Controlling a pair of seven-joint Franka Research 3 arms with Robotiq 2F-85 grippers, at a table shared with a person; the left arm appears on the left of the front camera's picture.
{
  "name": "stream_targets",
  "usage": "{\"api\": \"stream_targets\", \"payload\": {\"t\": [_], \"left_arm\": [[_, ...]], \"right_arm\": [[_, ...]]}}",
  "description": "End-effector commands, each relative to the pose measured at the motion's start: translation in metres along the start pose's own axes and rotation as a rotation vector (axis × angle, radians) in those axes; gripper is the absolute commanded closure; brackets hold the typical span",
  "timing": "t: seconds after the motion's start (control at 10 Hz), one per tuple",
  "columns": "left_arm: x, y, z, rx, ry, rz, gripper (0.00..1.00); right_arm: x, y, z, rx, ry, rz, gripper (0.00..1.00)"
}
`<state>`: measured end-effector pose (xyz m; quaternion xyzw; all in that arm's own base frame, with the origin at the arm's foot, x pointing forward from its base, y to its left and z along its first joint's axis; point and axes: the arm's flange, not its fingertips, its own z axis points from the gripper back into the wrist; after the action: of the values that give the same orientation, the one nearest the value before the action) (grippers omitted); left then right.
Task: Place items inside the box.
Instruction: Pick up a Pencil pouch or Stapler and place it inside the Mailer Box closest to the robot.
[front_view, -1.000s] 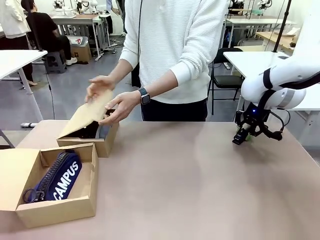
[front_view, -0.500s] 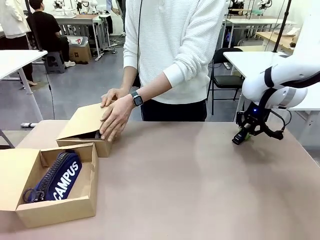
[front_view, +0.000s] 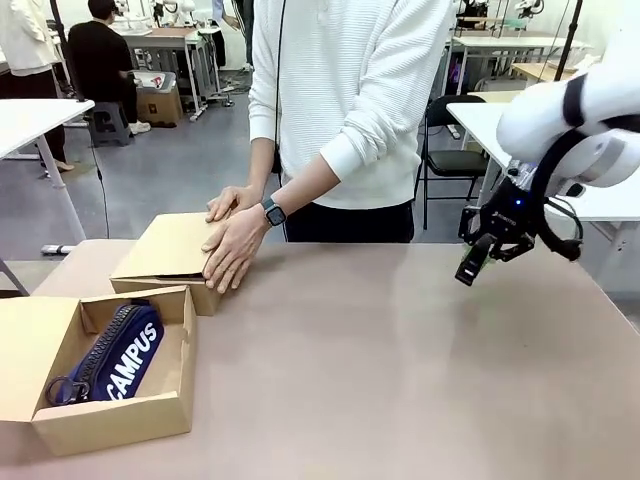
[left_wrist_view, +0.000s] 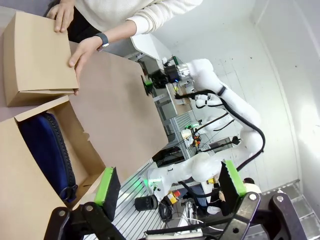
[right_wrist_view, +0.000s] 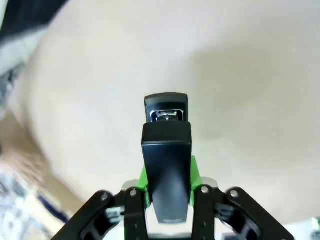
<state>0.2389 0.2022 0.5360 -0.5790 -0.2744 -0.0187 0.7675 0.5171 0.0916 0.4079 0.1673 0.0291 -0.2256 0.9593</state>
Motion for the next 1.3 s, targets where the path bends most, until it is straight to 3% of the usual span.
{"api": "stream_targets", "payload": {"t": [0.0, 0.2, 0.3, 0.4, 0.5, 0.6, 0.8, 0.9, 1.0, 1.2], "left_arm": [[-0.002, -0.001, 0.001, -0.01, 0.0, -0.02, 0.0], [-0.002, -0.001, 0.001, -0.01, 0.0, -0.02, 0.0], [-0.002, -0.001, 0.001, -0.01, 0.0, -0.02, 0.0], [-0.002, -0.001, 0.001, -0.01, 0.0, -0.02, 0.0], [-0.002, -0.001, 0.001, -0.01, 0.0, -0.02, 0.0], [-0.002, -0.001, 0.001, -0.01, 0.0, -0.02, 0.0], [-0.002, -0.001, 0.001, -0.01, 0.0, -0.02, 0.0], [-0.002, -0.001, 0.001, -0.01, 0.0, -0.02, 0.0], [-0.002, -0.001, 0.001, -0.01, 0.0, -0.02, 0.0], [-0.002, -0.001, 0.001, -0.01, 0.0, -0.02, 0.0]], "right_arm": [[-0.072, -0.008, 0.004, 0.004, 0.175, 0.318, 1.0], [-0.103, 0.008, -0.032, 0.07, 0.295, 0.555, 1.0], [-0.105, 0.007, -0.045, 0.062, 0.33, 0.604, 1.0], [-0.115, 0.011, -0.013, 0.026, 0.209, 0.452, 1.0], [-0.115, 0.011, -0.013, 0.026, 0.209, 0.452, 1.0], [-0.123, 0.011, -0.038, 0.038, 0.276, 0.555, 0.69], [-0.143, 0.066, -0.083, -0.061, 0.358, 0.769, 0.69], [-0.175, 0.102, -0.095, -0.034, 0.3, 0.768, 0.69], [-0.217, 0.138, -0.109, 0.004, 0.158, 0.737, 0.69], [-0.281, 0.183, -0.128, 0.165, 0.132, 0.765, 0.69]]}}
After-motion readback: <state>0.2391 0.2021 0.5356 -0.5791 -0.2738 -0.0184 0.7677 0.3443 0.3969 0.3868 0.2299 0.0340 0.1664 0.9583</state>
